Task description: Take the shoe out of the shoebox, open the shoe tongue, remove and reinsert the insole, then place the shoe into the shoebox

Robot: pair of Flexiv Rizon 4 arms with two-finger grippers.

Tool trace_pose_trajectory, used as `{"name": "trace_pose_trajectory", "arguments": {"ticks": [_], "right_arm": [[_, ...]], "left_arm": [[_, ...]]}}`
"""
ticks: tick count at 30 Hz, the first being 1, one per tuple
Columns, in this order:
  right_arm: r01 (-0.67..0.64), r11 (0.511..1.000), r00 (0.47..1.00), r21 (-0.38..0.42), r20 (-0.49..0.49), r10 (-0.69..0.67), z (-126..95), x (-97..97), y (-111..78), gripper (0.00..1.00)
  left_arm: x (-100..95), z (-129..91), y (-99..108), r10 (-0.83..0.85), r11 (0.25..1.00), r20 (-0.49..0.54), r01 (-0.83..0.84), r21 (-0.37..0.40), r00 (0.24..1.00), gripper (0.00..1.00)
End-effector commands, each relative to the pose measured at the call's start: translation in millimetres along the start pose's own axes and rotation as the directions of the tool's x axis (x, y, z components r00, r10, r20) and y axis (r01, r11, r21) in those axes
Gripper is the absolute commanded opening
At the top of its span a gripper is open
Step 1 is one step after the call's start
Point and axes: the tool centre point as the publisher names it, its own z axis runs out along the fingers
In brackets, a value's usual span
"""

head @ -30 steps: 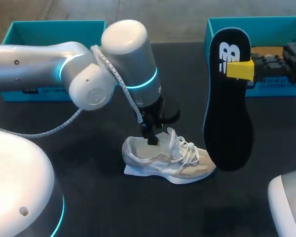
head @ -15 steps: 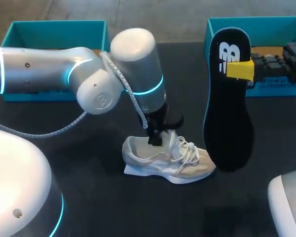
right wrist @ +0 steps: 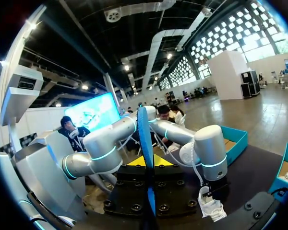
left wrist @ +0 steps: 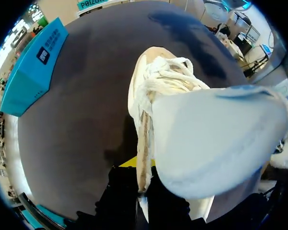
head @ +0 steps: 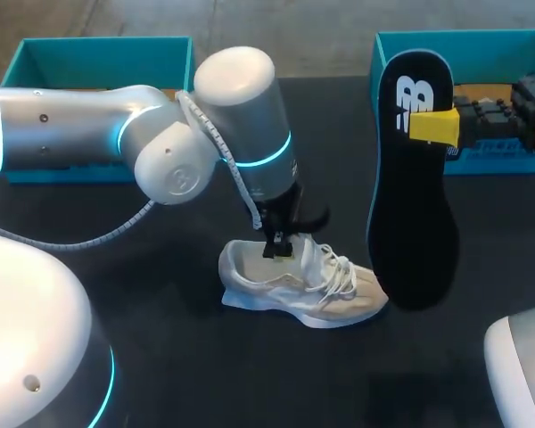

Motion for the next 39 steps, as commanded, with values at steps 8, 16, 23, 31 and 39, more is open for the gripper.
{"name": "trace_pose_trajectory", "arguments": {"ticks": [8,16,23,31,39], "right_arm": [[-0.003,1.000,1.000,0.009,-0.002,0.003,2,-1.5,4.7,0.00],[-0.003,1.000,1.000,0.009,-0.002,0.003,2,-1.5,4.7,0.00],[-0.003,1.000,1.000,0.009,-0.002,0.003,2,-1.5,4.7,0.00],[-0.003,1.000,1.000,0.009,-0.002,0.003,2,-1.5,4.7,0.00],[-0.003,1.000,1.000,0.009,-0.002,0.003,2,-1.5,4.7,0.00]], "left_arm": [[6.8,-42,6,0.244,0.969,-0.018,-0.244,-0.032,0.970,0.00],[11.9,-62,16,0.532,0.843,-0.082,-0.536,-0.044,0.843,0.00],[17.9,-80,31,0.790,0.606,-0.111,-0.795,-0.013,0.604,0.00],[31.9,-84,46,0.955,0.280,-0.098,-0.960,0.000,0.278,0.00],[42.1,-86,44,0.986,0.151,-0.086,-0.987,0.057,0.145,0.00]]}}
